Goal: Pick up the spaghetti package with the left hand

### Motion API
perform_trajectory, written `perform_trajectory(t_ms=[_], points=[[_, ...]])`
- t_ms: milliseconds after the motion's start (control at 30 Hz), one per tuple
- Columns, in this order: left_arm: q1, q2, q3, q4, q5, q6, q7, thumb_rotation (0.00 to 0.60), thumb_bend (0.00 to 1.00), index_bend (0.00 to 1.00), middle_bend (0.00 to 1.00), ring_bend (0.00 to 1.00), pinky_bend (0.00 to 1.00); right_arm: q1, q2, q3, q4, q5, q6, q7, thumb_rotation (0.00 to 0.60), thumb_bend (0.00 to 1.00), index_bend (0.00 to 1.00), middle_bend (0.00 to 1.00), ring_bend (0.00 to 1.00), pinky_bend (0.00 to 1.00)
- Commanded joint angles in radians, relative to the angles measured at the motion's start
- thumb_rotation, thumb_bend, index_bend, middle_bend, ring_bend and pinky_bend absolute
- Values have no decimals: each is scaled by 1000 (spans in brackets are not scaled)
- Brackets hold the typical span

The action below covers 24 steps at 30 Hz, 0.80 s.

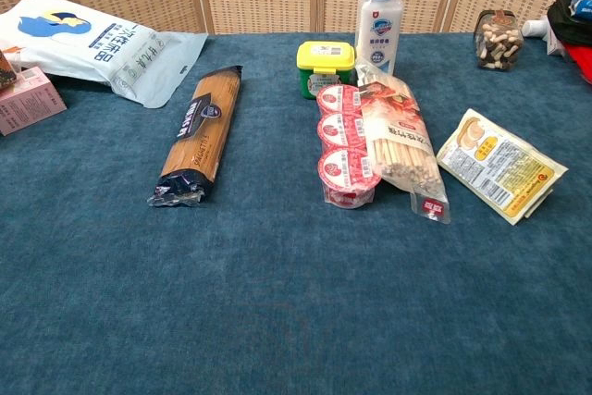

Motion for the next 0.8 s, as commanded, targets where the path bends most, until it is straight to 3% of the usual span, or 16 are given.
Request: perform_trajectory(t_ms=[33,233,567,800], points=[[-2,-3,-2,5,1,1,6,600,43,35,0,0,0,0,-1,0,2,-1,0,1,600,0,0,0,0,0],[-39,-32,-5,51,69,2,27,600,35,51,0,0,0,4,-8,2,8,7,-8,-12,600,0,0,0,0,0],[-325,-166,16,468,460,-18,33,600,0,0,0,0,0,5,-14,15,5,33,-13,-32,600,0,0,0,0,0],[-502,-262,44,601,606,-36,63,600,0,0,0,0,0,8,-15,23,11,52,-21,-25,600,0,0,0,0,0]])
